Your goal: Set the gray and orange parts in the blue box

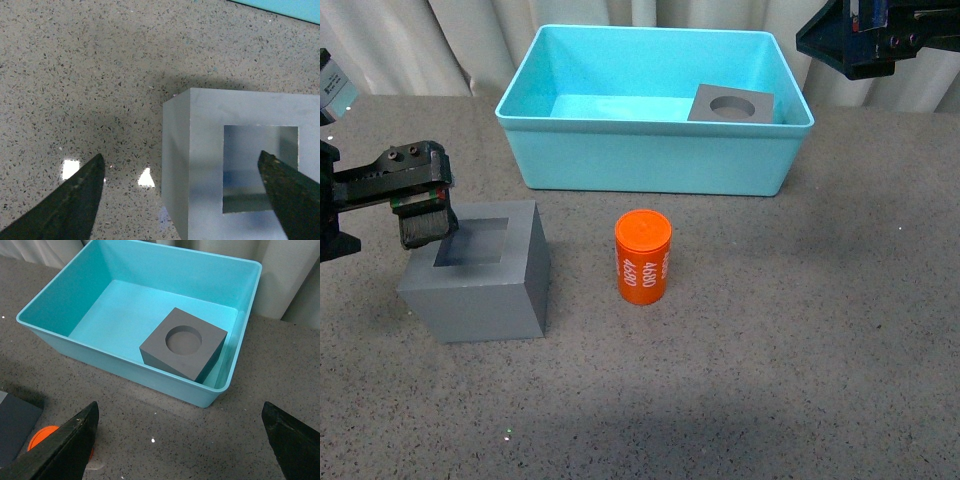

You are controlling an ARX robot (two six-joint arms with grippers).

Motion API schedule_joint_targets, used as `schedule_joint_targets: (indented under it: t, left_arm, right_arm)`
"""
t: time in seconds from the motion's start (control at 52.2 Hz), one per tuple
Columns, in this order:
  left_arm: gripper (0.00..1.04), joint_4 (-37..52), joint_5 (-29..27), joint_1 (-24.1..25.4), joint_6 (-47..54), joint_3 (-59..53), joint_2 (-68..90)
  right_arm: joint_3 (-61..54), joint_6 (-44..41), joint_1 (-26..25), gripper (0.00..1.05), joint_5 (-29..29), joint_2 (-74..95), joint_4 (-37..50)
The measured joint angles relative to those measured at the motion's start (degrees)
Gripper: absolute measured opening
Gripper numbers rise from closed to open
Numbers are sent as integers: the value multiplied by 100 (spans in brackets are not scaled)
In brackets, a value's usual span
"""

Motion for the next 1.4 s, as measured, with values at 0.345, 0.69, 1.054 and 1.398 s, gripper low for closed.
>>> schedule_joint_targets:
  t: [0.345, 0.69, 1.054, 1.398]
  left_arm:
    - [40, -315, 61, -201, 181, 151, 286]
    - [18, -348, -22, -273, 374, 291, 334]
    - [18, 341, -125, -343, 131, 1128, -734]
    - [18, 470, -291, -485, 146, 2791, 645]
  right_arm:
    - [0, 0, 2, 95, 0, 0, 0]
    - [0, 0, 2, 95, 0, 0, 0]
    - [0, 0, 2, 95, 0, 0, 0]
    - [0, 0, 2, 95, 0, 0, 0]
